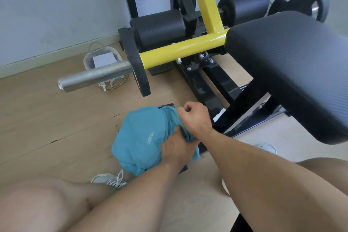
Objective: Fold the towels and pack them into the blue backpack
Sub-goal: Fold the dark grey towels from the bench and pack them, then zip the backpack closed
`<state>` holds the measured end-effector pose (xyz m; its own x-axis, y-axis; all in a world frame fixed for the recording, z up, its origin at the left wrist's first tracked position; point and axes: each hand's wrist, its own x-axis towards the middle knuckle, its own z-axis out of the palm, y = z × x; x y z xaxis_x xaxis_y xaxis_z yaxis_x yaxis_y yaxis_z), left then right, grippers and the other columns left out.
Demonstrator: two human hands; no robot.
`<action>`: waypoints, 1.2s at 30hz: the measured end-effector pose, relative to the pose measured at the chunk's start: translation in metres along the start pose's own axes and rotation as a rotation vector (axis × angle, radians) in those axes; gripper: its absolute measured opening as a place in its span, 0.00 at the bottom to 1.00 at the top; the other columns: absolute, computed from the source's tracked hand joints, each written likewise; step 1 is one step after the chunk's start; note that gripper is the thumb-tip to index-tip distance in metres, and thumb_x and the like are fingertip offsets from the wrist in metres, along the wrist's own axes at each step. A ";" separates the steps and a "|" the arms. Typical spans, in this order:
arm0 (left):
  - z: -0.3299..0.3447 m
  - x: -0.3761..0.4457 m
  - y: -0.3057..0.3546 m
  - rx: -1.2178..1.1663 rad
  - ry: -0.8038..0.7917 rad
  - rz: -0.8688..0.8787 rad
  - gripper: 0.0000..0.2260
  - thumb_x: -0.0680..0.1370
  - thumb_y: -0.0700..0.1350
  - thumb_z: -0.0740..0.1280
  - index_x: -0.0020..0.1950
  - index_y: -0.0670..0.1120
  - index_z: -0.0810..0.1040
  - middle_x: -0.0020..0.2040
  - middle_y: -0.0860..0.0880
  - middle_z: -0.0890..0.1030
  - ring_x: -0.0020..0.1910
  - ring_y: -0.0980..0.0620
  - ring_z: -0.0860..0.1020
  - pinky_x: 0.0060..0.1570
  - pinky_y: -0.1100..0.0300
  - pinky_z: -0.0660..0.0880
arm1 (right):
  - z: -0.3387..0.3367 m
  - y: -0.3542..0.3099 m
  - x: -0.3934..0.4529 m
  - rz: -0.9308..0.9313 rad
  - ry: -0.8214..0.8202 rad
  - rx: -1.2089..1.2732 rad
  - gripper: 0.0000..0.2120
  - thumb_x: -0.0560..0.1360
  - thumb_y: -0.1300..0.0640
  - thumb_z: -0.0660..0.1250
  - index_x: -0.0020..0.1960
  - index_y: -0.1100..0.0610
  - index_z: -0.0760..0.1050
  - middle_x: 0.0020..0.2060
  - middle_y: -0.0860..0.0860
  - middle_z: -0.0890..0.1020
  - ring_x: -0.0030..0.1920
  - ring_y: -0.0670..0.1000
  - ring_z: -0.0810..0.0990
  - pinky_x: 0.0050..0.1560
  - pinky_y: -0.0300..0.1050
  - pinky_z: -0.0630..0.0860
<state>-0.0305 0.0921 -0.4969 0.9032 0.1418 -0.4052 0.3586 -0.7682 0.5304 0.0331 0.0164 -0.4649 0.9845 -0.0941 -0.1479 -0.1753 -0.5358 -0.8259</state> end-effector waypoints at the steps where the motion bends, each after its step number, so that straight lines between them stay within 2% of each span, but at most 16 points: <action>1: -0.004 0.004 0.002 0.026 0.020 -0.026 0.22 0.77 0.65 0.60 0.60 0.50 0.72 0.55 0.47 0.83 0.56 0.43 0.81 0.55 0.51 0.76 | 0.001 -0.008 0.001 -0.023 -0.036 0.019 0.16 0.71 0.53 0.66 0.31 0.60 0.67 0.24 0.47 0.68 0.29 0.47 0.66 0.31 0.45 0.68; 3: -0.019 0.013 -0.001 0.094 -0.036 -0.031 0.18 0.83 0.60 0.56 0.60 0.47 0.74 0.56 0.44 0.82 0.56 0.41 0.80 0.55 0.49 0.76 | 0.005 -0.019 0.005 -0.015 -0.065 0.094 0.16 0.73 0.54 0.63 0.31 0.61 0.67 0.24 0.47 0.68 0.28 0.46 0.66 0.31 0.45 0.67; 5: -0.053 0.022 -0.008 0.136 -0.179 0.017 0.16 0.84 0.57 0.57 0.56 0.47 0.76 0.52 0.44 0.81 0.51 0.42 0.80 0.50 0.52 0.75 | 0.005 -0.023 0.013 0.050 0.014 0.176 0.15 0.75 0.53 0.60 0.31 0.56 0.67 0.26 0.47 0.71 0.29 0.48 0.68 0.34 0.47 0.68; 7: -0.102 0.030 -0.018 0.254 -0.365 0.075 0.13 0.82 0.54 0.63 0.54 0.46 0.79 0.47 0.46 0.79 0.44 0.46 0.79 0.45 0.54 0.77 | 0.003 -0.019 0.022 0.136 0.064 0.135 0.11 0.78 0.51 0.60 0.40 0.53 0.75 0.36 0.47 0.80 0.37 0.50 0.77 0.42 0.48 0.74; 9: -0.150 0.034 -0.021 0.442 -0.499 0.096 0.12 0.81 0.51 0.68 0.57 0.44 0.80 0.47 0.48 0.80 0.44 0.49 0.79 0.44 0.56 0.78 | 0.003 -0.008 0.029 0.227 0.006 0.041 0.09 0.81 0.51 0.60 0.55 0.51 0.78 0.50 0.49 0.83 0.48 0.52 0.80 0.50 0.45 0.73; 11: -0.187 0.032 -0.024 0.560 -0.505 0.127 0.09 0.79 0.49 0.70 0.57 0.46 0.80 0.53 0.49 0.82 0.52 0.48 0.80 0.53 0.56 0.77 | 0.010 0.001 0.031 0.266 -0.099 0.034 0.14 0.82 0.53 0.60 0.65 0.51 0.77 0.60 0.51 0.82 0.58 0.54 0.80 0.54 0.43 0.71; 14: -0.209 0.021 -0.035 0.600 -0.488 0.154 0.05 0.79 0.46 0.71 0.53 0.47 0.78 0.53 0.50 0.83 0.52 0.49 0.81 0.51 0.60 0.77 | 0.028 0.001 0.037 0.268 -0.233 0.021 0.18 0.83 0.54 0.58 0.71 0.50 0.74 0.67 0.52 0.78 0.65 0.56 0.77 0.62 0.44 0.72; 18: -0.199 0.012 -0.046 0.545 -0.574 0.118 0.13 0.75 0.48 0.74 0.59 0.48 0.82 0.55 0.54 0.85 0.54 0.52 0.83 0.57 0.58 0.79 | 0.045 -0.005 0.048 0.237 -0.332 -0.112 0.18 0.82 0.54 0.60 0.71 0.50 0.75 0.70 0.51 0.77 0.68 0.56 0.76 0.70 0.48 0.71; 20: -0.188 0.013 -0.045 0.528 -0.610 0.095 0.13 0.73 0.49 0.74 0.57 0.50 0.83 0.53 0.54 0.86 0.53 0.52 0.84 0.57 0.54 0.80 | 0.048 -0.009 0.053 0.188 -0.397 -0.198 0.17 0.82 0.56 0.62 0.70 0.55 0.76 0.68 0.53 0.78 0.67 0.57 0.76 0.70 0.48 0.72; 23: -0.166 0.011 -0.040 0.543 -0.632 0.087 0.14 0.69 0.49 0.74 0.53 0.48 0.83 0.51 0.50 0.86 0.51 0.47 0.84 0.53 0.48 0.82 | 0.051 -0.015 0.059 0.163 -0.489 -0.313 0.17 0.83 0.60 0.61 0.71 0.59 0.75 0.68 0.56 0.78 0.68 0.57 0.76 0.71 0.47 0.71; 26: -0.149 0.003 -0.036 0.645 -0.675 0.088 0.17 0.69 0.53 0.75 0.52 0.46 0.78 0.50 0.48 0.84 0.51 0.45 0.83 0.47 0.51 0.82 | 0.051 -0.016 0.057 0.139 -0.519 -0.420 0.20 0.84 0.59 0.58 0.76 0.54 0.70 0.73 0.52 0.74 0.71 0.54 0.74 0.71 0.46 0.70; 29: -0.142 -0.001 -0.039 0.743 -0.675 0.103 0.17 0.70 0.55 0.75 0.51 0.47 0.74 0.50 0.48 0.81 0.50 0.45 0.82 0.46 0.51 0.80 | 0.054 -0.008 0.058 0.070 -0.660 -0.614 0.21 0.84 0.62 0.56 0.76 0.55 0.68 0.74 0.51 0.71 0.70 0.52 0.72 0.70 0.46 0.71; 31: -0.140 -0.002 -0.041 0.759 -0.683 0.123 0.16 0.70 0.55 0.74 0.50 0.48 0.75 0.49 0.48 0.82 0.45 0.46 0.81 0.42 0.50 0.80 | 0.054 -0.007 0.059 0.062 -0.749 -0.678 0.23 0.83 0.65 0.58 0.77 0.52 0.69 0.75 0.52 0.70 0.70 0.54 0.72 0.71 0.48 0.71; 33: -0.141 -0.004 -0.038 0.774 -0.690 0.121 0.15 0.72 0.53 0.74 0.48 0.47 0.74 0.46 0.49 0.80 0.40 0.48 0.77 0.35 0.54 0.74 | 0.055 -0.010 0.061 0.035 -0.815 -0.724 0.26 0.82 0.67 0.58 0.78 0.50 0.68 0.77 0.52 0.68 0.73 0.56 0.70 0.72 0.51 0.71; 36: -0.142 -0.004 -0.032 0.786 -0.679 0.132 0.14 0.73 0.52 0.74 0.47 0.47 0.73 0.43 0.49 0.77 0.38 0.49 0.74 0.32 0.57 0.69 | 0.056 -0.015 0.062 -0.033 -0.815 -0.753 0.25 0.80 0.71 0.61 0.73 0.52 0.73 0.72 0.54 0.74 0.69 0.55 0.75 0.68 0.48 0.75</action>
<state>-0.0126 0.2047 -0.4066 0.5146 -0.1663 -0.8411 -0.2079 -0.9759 0.0657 0.0968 0.0656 -0.4928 0.6448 0.3616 -0.6734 0.1691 -0.9267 -0.3357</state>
